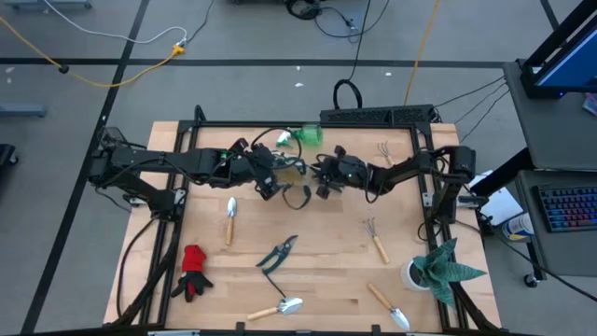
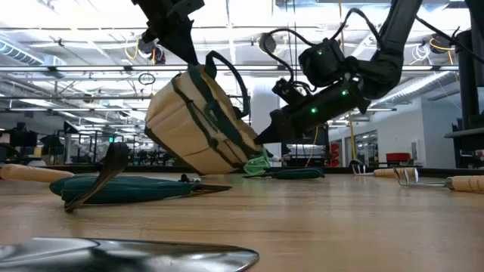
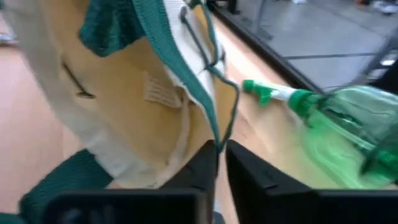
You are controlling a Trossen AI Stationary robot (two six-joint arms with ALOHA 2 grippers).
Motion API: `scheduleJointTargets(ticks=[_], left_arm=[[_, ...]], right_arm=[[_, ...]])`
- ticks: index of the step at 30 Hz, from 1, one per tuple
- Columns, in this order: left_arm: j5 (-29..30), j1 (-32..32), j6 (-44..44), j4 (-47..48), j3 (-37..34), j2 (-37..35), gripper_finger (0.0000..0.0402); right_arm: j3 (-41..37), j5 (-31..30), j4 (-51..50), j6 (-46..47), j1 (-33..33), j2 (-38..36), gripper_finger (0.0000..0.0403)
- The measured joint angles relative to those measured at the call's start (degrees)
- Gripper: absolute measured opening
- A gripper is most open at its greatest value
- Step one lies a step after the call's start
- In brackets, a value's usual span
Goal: Pick & Place Garden tools in Gardening bag
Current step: Move the brown gardening bag to the center of the table
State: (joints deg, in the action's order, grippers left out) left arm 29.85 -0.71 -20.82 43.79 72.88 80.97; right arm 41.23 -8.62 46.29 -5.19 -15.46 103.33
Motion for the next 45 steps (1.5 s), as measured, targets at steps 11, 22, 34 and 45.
scheduleJointTargets(ticks=[11,22,34,45], left_arm=[[0.0,0.0,0.1,0.4,0.0,0.0,0.0008],[-4.6,0.0,-0.6,4.5,0.0,0.0,0.0006],[-10.4,-1.0,0.0,7.8,0.0,0.0,0.0007],[-12.4,-4.2,2.6,8.7,-0.2,0.0,0.0022]], right_arm=[[-0.1,8.6,-0.2,0.4,-1.7,-0.7,0.0003],[-0.1,16.3,-11.9,10.8,-0.2,-15.0,0.0001],[-0.1,25.0,-30.7,19.0,-0.1,-31.0,0.0001],[-0.1,28.1,-31.1,20.9,-0.6,-29.0,0.0001]])
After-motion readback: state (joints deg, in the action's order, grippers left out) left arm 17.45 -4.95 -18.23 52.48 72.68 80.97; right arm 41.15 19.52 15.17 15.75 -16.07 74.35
